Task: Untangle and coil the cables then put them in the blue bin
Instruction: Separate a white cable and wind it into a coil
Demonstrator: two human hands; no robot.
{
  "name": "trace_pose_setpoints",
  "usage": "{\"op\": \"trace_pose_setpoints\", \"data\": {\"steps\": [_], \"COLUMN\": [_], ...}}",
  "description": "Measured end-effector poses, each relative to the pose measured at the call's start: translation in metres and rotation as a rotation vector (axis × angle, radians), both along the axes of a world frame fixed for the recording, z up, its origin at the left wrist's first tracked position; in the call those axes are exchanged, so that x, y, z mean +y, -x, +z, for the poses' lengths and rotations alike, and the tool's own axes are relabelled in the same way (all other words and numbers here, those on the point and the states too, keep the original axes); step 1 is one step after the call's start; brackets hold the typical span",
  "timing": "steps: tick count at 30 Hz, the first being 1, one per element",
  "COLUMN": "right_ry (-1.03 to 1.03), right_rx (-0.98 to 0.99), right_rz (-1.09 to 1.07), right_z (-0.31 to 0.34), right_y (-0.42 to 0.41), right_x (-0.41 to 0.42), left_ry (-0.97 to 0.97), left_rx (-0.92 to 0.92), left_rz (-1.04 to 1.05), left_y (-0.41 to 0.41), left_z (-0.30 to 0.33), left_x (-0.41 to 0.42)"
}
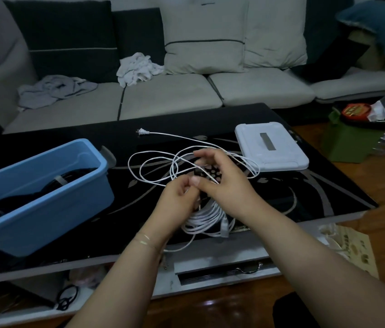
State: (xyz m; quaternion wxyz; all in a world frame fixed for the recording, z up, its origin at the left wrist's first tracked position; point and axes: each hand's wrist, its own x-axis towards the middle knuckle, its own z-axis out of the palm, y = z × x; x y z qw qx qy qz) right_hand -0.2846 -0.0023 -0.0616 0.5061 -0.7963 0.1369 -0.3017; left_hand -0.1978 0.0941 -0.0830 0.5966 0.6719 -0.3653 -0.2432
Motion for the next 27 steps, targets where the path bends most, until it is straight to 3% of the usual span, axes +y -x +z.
{"op": "trace_pose_setpoints", "data": {"steps": [6, 13, 19, 23, 27], "right_ry": [0.152, 0.439, 0.407, 0.389, 0.199], "right_rx": [0.232, 0.162, 0.113, 0.091, 0.086], "right_rz": [0.156, 0.048, 0.015, 0.009, 0.015], "right_z": [-0.008, -0.011, -0.012, -0.013, -0.013], "right_y": [0.011, 0.01, 0.011, 0.008, 0.005], "right_x": [-0.011, -0.008, -0.007, -0.004, 0.0], "left_ry": [0.058, 0.115, 0.118, 0.198, 0.281], "left_rx": [0.134, 0.22, 0.198, 0.353, 0.582], "left_rz": [0.118, 0.138, 0.162, 0.239, 0.132], "left_y": [-0.004, 0.0, -0.004, -0.002, -0.001], "left_z": [0.006, 0.007, 0.004, 0.001, 0.0], "left_x": [0.007, 0.005, 0.007, 0.004, 0.003]}}
